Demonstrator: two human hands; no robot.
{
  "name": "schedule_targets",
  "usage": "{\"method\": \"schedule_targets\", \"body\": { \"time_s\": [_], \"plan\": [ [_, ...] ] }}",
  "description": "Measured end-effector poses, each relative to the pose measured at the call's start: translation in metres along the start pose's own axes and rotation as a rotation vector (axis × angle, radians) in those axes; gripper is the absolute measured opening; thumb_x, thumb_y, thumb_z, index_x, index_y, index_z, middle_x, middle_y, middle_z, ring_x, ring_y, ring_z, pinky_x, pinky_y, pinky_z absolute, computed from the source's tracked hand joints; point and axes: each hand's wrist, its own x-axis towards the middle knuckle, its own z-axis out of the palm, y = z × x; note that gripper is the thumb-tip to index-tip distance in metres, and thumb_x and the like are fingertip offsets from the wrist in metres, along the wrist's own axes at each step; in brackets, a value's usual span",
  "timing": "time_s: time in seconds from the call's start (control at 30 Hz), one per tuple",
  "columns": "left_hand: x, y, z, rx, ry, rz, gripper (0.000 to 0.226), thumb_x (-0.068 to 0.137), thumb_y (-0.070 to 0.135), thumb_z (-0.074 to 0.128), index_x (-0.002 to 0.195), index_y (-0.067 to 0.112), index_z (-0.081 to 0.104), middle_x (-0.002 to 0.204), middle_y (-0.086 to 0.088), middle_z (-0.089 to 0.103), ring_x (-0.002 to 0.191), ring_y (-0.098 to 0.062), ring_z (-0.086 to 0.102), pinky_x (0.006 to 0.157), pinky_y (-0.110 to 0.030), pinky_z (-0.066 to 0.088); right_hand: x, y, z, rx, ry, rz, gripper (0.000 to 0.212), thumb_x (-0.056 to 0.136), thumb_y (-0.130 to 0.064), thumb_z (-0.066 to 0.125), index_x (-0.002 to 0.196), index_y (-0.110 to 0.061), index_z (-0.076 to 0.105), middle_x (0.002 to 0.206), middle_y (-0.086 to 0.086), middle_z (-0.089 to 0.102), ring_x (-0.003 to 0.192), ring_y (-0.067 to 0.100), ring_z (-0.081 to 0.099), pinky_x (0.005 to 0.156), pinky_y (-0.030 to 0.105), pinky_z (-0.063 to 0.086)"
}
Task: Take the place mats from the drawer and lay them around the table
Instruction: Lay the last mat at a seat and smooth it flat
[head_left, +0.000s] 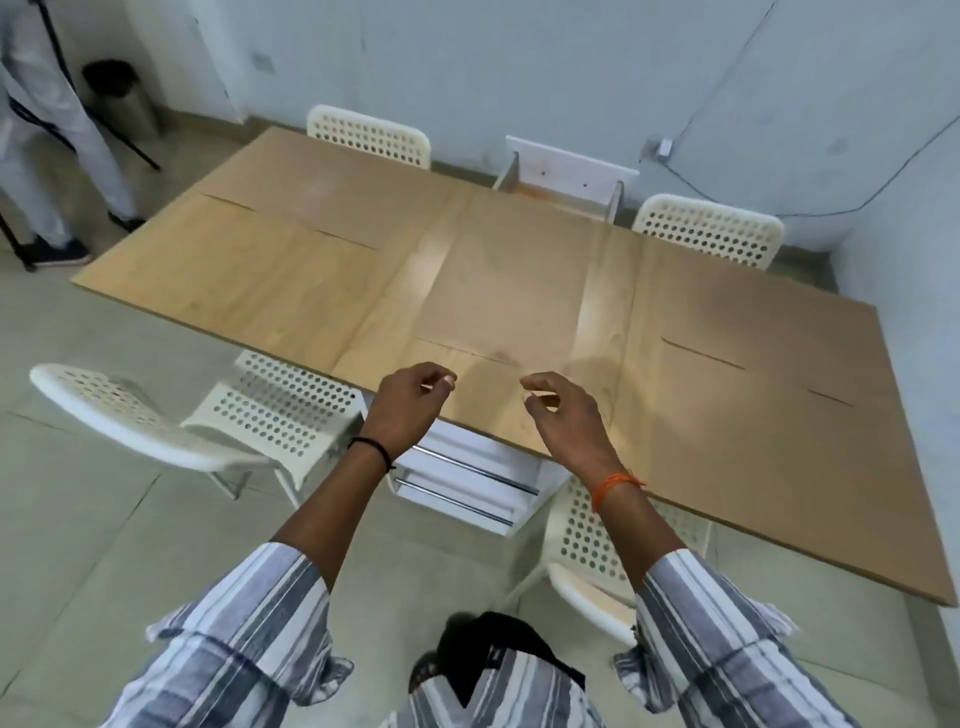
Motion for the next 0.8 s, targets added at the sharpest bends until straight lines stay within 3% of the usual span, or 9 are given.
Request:
{"method": "schedule_targets", "body": {
  "time_s": [0.17,0.3,0.47,0.6,0.8],
  "plan": [
    [0.042,-0.009,-0.004,0.039,-0.106,0.006,0.019,0.095,0.024,0.057,0.102,0.015,0.072,0.102,0.000,0.073,0.093,-0.016,0.067,0.083,-0.027,0.048,0.044,0.008,0.004,0.047,0.040,0.080,0.028,0.097,-0.018,0.057,0.124,-0.019,0.062,0.128,-0.006,0.061,0.103,0.007,0.060,0.077,0.009,0.041],
    [0.097,-0.017,-0.004,0.081,-0.136,0.005,0.018,0.095,0.025,0.057,0.101,0.017,0.072,0.100,0.003,0.072,0.094,-0.015,0.067,0.083,-0.028,0.049,0.092,0.024,0.004,0.072,0.099,0.126,0.036,0.097,-0.020,0.058,0.133,-0.019,0.054,0.139,-0.002,0.052,0.115,0.012,0.055,0.092,0.023,0.042],
    [0.172,-0.014,0.004,0.096,-0.128,-0.092,0.022,0.095,0.025,0.057,0.112,0.016,0.068,0.111,0.000,0.068,0.094,-0.013,0.061,0.080,-0.022,0.040,0.159,0.042,-0.003,0.114,0.158,0.318,0.050,0.097,-0.023,0.057,0.144,-0.017,0.041,0.150,0.003,0.040,0.131,0.022,0.048,0.097,0.027,0.040],
    [0.218,-0.018,0.014,0.133,-0.135,-0.134,0.034,0.096,0.026,0.056,0.126,0.013,0.059,0.128,-0.001,0.060,0.111,-0.015,0.056,0.088,-0.024,0.040,0.206,0.058,-0.005,0.125,0.201,0.437,0.054,0.096,-0.024,0.059,0.145,-0.017,0.039,0.152,0.006,0.035,0.137,0.025,0.042,0.110,0.036,0.038],
    [0.256,-0.034,0.027,0.132,-0.056,-0.345,0.056,0.094,0.027,0.056,0.145,0.012,0.038,0.149,-0.005,0.035,0.134,-0.021,0.041,0.104,-0.029,0.035,0.246,0.072,-0.003,0.074,0.272,0.542,0.050,0.094,-0.025,0.057,0.142,-0.016,0.043,0.150,0.008,0.037,0.136,0.026,0.040,0.112,0.040,0.036]
  ]
}}
